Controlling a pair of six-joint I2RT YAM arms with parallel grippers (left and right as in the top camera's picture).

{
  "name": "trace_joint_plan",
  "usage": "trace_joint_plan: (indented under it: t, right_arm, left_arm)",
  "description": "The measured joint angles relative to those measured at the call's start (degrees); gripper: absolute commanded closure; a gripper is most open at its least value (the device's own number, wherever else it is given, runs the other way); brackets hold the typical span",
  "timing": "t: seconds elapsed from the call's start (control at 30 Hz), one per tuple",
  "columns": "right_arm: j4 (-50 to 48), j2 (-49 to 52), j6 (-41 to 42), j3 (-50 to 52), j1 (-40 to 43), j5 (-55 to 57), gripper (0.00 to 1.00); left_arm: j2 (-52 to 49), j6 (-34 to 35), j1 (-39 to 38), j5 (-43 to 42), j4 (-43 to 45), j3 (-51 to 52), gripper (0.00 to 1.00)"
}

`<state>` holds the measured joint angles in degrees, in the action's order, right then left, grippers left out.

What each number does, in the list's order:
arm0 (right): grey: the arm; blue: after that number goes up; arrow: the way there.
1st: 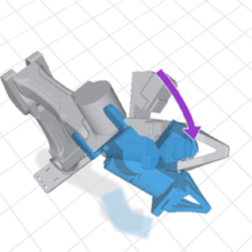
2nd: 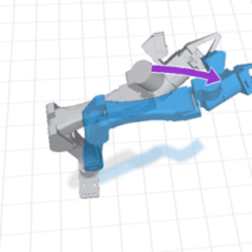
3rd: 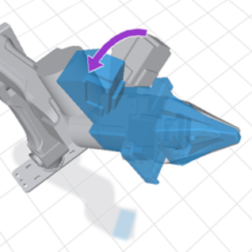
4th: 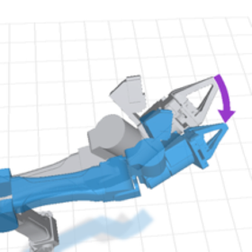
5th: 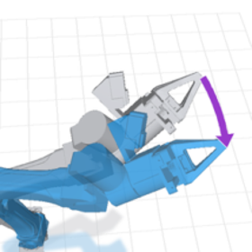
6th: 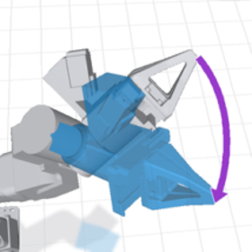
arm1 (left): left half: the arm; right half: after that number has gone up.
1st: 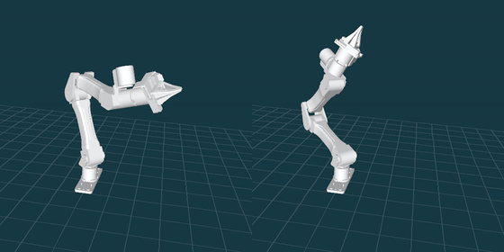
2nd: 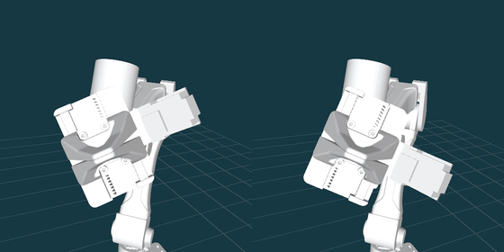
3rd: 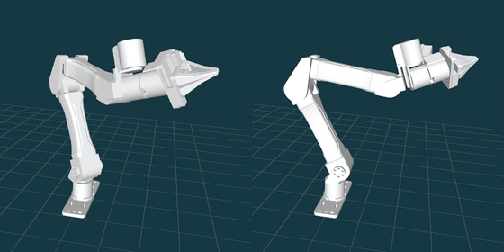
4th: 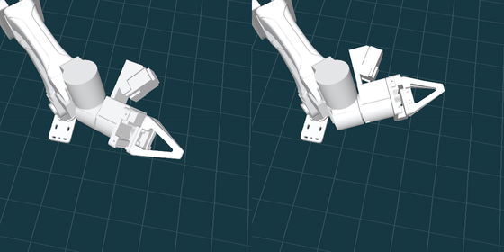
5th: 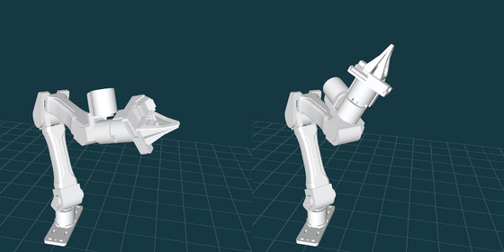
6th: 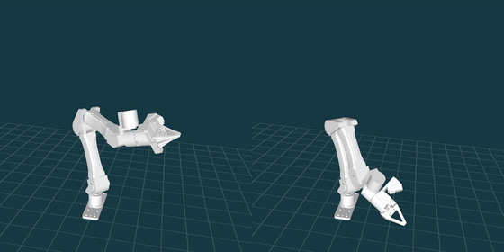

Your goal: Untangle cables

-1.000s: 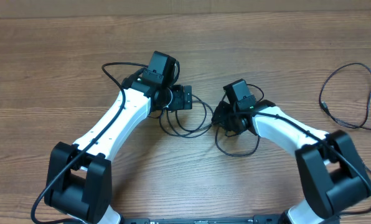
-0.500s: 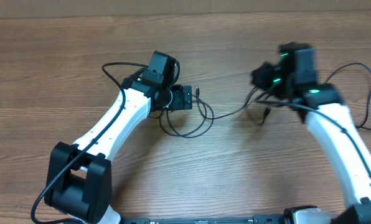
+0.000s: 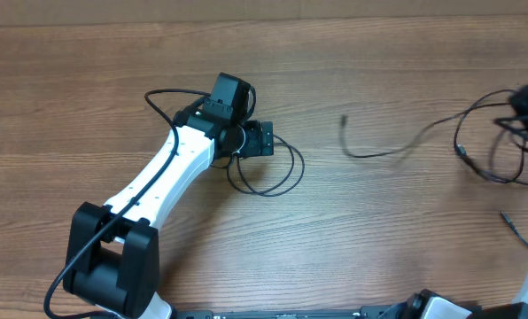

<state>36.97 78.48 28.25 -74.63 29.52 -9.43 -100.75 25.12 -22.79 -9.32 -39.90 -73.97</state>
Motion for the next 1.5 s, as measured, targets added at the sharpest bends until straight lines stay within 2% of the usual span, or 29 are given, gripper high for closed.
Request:
trace_joint_plan:
  t: [0.2,0.4,0.43,0.47,0.5,0.57,0.63,0.97,1.1,1.3,1.43,1.5]
  right_arm:
    - [-2.03,0.0,4.07,-0.02,10.47,-0.11,0.96]
    - [-4.17,0.0,6.73,-0.04,13.14,-0.26,0.96]
    - [-4.31,0.0,6.93,-0.04,13.14,-0.31,0.91]
    - [-3.91,0.0,7.3,-0.04,13.14,-0.61,0.76]
    - [-3.61,0.02,7.15,-0.04,13.14,-0.83,0.54]
    - [-2.62,0.24,6.49,-0.04,12.92,-3.43,0.18]
    - [-1.11,0.74,4.63,-0.15,12.24,-6.58,0.09]
    - [14.27,2.05,-6.56,-0.39,0.92,-13.29,0.09]
    - [19.45,2.16,-12.46,-0.42,-9.66,-13.86,0.09]
    - [21.31,5.64,-16.65,-0.48,-27.39,-13.68,0.1]
    - [20.94,11.96,-17.35,-0.5,-37.18,-11.32,0.14]
    - [20.13,15.17,-17.29,-0.5,-40.57,-10.97,0.21]
  left_arm:
    - [0.0,0.0,0.0,-0.02,0.0,0.0,0.05]
    - [0.0,0.0,0.0,0.0,0.02,0.0,0.05]
    - [0.0,0.0,0.0,0.0,0.0,0.0,0.05]
    - [0.0,0.0,0.0,0.0,0.0,0.0,0.05]
    - [0.0,0.0,0.0,-0.02,0.02,0.0,0.05]
    - [0.0,0.0,0.0,0.0,0.02,0.0,0.04]
    - [0.0,0.0,0.0,0.04,0.0,0.0,0.04]
    - [0.0,0.0,0.0,3.17,-2.1,0.0,0.04]
    - [0.0,0.0,0.0,7.52,-4.15,0.0,0.05]
    - [0.0,1.11,0.0,13.33,-5.16,0.0,0.05]
    - [0.0,3.06,0.2,16.26,-5.18,0.0,0.05]
    - [0.0,3.91,0.46,16.65,-5.16,0.0,0.11]
